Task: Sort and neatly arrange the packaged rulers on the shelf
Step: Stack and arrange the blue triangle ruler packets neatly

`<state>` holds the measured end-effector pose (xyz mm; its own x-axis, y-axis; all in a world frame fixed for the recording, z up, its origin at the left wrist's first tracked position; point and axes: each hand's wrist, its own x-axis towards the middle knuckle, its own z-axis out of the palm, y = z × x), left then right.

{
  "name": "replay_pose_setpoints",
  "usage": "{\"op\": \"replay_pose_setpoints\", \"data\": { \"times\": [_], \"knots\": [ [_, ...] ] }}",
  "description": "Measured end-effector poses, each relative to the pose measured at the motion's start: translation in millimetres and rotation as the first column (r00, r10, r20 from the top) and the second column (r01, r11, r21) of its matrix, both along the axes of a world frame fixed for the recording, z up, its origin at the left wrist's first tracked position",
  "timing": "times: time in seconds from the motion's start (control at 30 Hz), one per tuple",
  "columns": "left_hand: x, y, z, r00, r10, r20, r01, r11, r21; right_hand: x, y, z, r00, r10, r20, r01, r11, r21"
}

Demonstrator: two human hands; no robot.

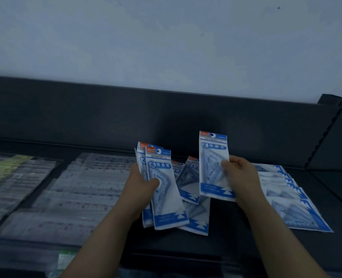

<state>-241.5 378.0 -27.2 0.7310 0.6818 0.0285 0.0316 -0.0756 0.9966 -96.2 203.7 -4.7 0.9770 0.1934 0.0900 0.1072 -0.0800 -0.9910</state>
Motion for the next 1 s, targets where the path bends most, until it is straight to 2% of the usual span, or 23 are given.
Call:
{"op": "replay_pose_setpoints", "data": {
  "times": [0.1, 0.17, 0.23, 0.33, 0.4, 0.47, 0.57, 0.67, 0.87, 1.0],
  "knots": [
    [3.0, -0.9, -5.0, 1.000, -0.021, -0.015, 0.021, 0.999, 0.033, -10.1, 7.2, 0.4, 0.981, 0.182, -0.070, -0.184, 0.982, -0.035],
    [8.0, -6.0, -6.4, 1.000, -0.012, 0.003, 0.012, 0.999, -0.036, -22.6, 20.6, -8.2, 0.960, 0.269, -0.082, -0.277, 0.954, -0.117],
    [11.5, -8.6, -8.0, 0.999, -0.027, 0.029, 0.031, 0.992, -0.122, -30.9, 30.5, -18.1, 0.953, 0.291, -0.086, -0.302, 0.937, -0.175],
    [11.4, -2.4, -12.7, 0.999, -0.047, 0.027, 0.050, 0.990, -0.132, -28.0, 32.3, -24.1, 0.962, 0.273, -0.033, -0.272, 0.931, -0.245],
    [10.3, 4.8, -15.6, 1.000, -0.021, -0.008, 0.020, 0.994, -0.107, -18.6, 25.6, -25.4, 0.975, 0.197, 0.101, -0.138, 0.896, -0.423],
    [10.1, 8.8, -17.4, 0.999, -0.009, -0.043, 0.005, 0.995, -0.101, -8.3, 19.1, -28.9, 0.976, 0.169, 0.134, -0.073, 0.845, -0.529],
    [13.5, 10.0, -19.7, 0.995, -0.022, -0.093, 0.011, 0.994, -0.112, -2.0, 21.8, -32.8, 0.978, 0.205, 0.040, -0.162, 0.866, -0.472],
    [17.3, 4.5, -17.9, 0.993, -0.042, -0.106, 0.031, 0.994, -0.107, -2.8, 26.4, -29.5, 0.983, 0.182, 0.013, -0.162, 0.903, -0.397],
    [20.5, -1.6, -20.3, 0.989, -0.073, -0.128, 0.057, 0.990, -0.127, 2.1, 34.6, -29.3, 0.987, 0.155, -0.033, -0.155, 0.897, -0.414],
    [20.3, 1.2, -20.8, 0.993, -0.074, -0.096, 0.050, 0.970, -0.237, 9.1, 33.2, -32.2, 0.996, 0.053, 0.065, -0.024, 0.923, -0.385]
  ]
}}
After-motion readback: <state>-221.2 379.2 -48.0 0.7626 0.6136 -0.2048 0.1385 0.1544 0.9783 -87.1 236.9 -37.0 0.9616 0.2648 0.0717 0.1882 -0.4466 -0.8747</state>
